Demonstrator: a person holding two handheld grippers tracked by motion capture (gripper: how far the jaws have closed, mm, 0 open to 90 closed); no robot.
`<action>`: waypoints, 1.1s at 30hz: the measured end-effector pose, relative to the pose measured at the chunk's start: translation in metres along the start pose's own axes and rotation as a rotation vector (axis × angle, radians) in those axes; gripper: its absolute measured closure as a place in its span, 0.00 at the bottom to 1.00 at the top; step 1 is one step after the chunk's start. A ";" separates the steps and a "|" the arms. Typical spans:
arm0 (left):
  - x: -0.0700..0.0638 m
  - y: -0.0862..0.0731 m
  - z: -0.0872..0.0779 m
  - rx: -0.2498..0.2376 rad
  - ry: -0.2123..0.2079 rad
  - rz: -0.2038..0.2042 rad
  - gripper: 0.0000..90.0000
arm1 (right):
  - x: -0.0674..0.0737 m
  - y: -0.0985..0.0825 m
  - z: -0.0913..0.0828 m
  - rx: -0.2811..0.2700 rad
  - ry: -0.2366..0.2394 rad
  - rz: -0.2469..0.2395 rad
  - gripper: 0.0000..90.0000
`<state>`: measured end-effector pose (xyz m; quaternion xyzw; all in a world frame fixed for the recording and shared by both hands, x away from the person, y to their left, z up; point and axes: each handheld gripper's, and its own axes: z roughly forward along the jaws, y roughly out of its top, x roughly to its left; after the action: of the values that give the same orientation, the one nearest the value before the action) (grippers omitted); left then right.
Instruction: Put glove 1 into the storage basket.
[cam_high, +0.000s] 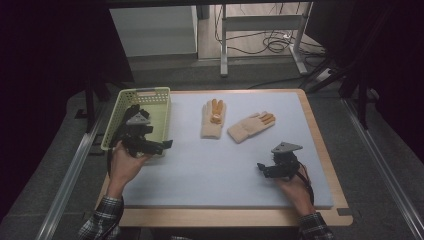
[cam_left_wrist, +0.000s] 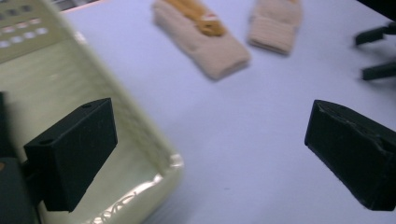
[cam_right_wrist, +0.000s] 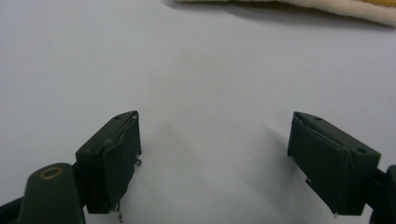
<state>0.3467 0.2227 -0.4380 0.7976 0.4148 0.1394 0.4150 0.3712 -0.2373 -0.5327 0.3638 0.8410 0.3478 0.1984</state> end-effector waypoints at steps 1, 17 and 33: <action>-0.006 -0.002 0.002 0.000 -0.012 0.020 0.02 | 0.000 0.000 0.000 0.000 0.000 0.000 0.19; -0.060 -0.056 0.050 0.044 -0.032 0.137 0.01 | 0.000 0.000 0.000 0.001 0.002 0.000 0.19; -0.043 -0.090 0.078 0.142 0.031 0.083 0.00 | -0.002 0.000 0.001 0.006 0.012 0.013 0.19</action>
<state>0.3149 0.1743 -0.5513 0.8394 0.3967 0.1391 0.3445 0.3729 -0.2382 -0.5327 0.3680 0.8408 0.3486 0.1899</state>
